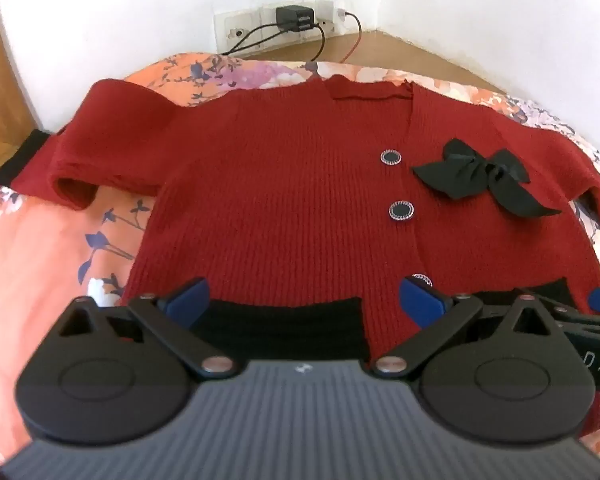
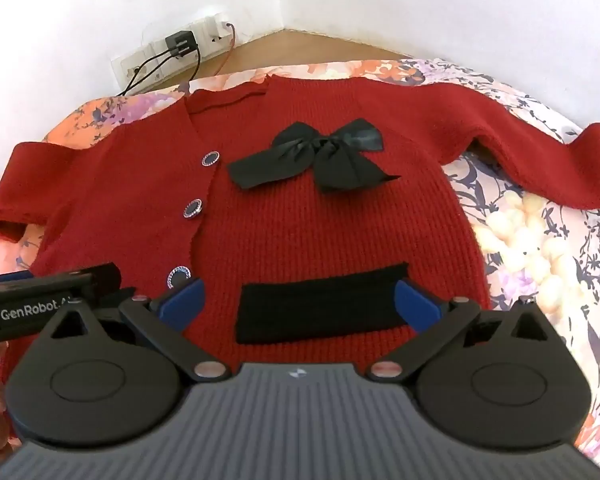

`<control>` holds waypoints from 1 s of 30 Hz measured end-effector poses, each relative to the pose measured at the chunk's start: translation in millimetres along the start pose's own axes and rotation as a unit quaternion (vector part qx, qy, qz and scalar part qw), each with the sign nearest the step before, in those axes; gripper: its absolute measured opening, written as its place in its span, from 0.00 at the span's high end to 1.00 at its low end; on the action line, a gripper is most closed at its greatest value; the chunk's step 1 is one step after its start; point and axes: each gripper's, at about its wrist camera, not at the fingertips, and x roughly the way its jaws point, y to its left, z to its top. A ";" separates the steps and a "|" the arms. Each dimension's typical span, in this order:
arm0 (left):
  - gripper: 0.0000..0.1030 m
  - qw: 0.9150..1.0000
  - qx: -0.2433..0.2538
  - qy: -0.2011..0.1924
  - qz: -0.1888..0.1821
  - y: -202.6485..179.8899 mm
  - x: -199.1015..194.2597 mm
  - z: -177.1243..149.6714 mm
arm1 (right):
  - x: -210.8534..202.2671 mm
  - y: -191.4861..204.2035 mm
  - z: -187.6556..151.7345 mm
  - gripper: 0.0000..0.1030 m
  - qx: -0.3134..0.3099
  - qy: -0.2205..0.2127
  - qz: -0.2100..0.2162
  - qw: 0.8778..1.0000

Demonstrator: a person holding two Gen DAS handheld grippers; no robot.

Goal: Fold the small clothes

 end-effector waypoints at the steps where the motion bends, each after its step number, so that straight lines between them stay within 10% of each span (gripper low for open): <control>1: 0.00 1.000 0.004 0.007 0.008 -3.2 5.3 -0.7 | -0.2 -0.4 1.0 0.00 0.001 -0.001 -0.001 1.000; 30: 0.00 1.000 0.002 0.018 0.011 1.6 15.5 5.7 | 9.3 -2.6 5.0 0.00 -0.005 0.002 -0.010 1.000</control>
